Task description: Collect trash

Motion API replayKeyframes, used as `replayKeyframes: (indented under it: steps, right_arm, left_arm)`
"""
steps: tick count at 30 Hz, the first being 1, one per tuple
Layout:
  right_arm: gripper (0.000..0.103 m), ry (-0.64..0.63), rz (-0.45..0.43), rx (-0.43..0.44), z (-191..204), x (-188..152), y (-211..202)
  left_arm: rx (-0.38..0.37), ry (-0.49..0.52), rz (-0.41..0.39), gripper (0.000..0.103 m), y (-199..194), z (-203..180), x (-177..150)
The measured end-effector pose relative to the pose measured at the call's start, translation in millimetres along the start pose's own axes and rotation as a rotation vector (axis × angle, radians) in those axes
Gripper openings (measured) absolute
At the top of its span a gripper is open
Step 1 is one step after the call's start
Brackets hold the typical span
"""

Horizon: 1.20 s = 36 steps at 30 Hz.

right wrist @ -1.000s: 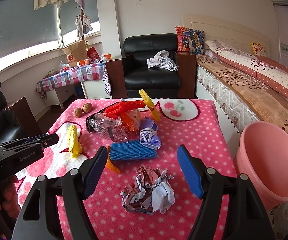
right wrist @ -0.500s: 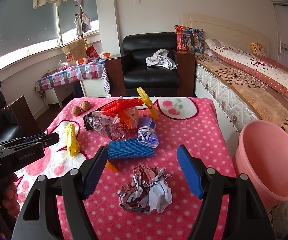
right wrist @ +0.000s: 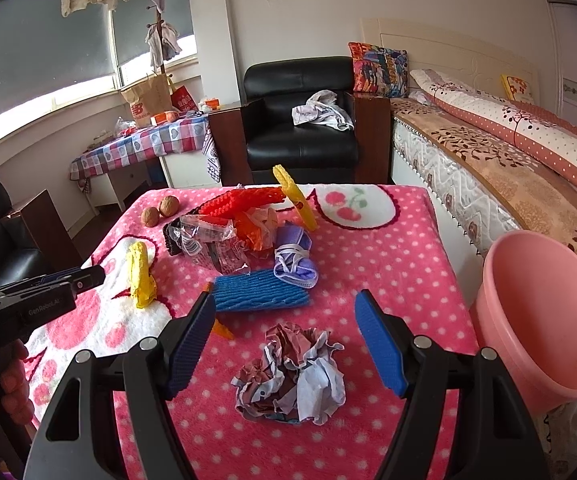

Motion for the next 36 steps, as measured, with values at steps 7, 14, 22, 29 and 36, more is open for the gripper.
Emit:
replayKeyframes:
  steps: [7, 14, 22, 29, 36]
  right_arm:
    - [0.071, 0.023, 0.018, 0.0, -7, -6, 5]
    - [0.071, 0.022, 0.037, 0.029, -5, -10, 12]
    - [0.071, 0.004, 0.04, 0.035, -4, -11, 18]
    - [0.071, 0.034, 0.077, 0.024, -18, -18, 23]
    - [0.071, 0.059, 0.152, 0.024, -30, -32, 28]
  left_arm:
    - [-0.002, -0.016, 0.025, 0.035, 5, 15, -7]
    - [-0.072, -0.098, 0.074, 0.035, 14, 19, -6]
    - [-0.07, -0.117, 0.13, 0.035, 41, -5, 6]
    - [0.005, -0.092, 0.178, 0.035, 66, -10, 1]
    - [0.006, -0.089, 0.181, 0.014, 71, 1, -8]
Point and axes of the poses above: each gripper's, at about its wrist camera, not at the fingertips, and y roughly the way its jaws point, z to its left, x to its top, the point moved 6 cm from there along y, roughly the way its jaws point
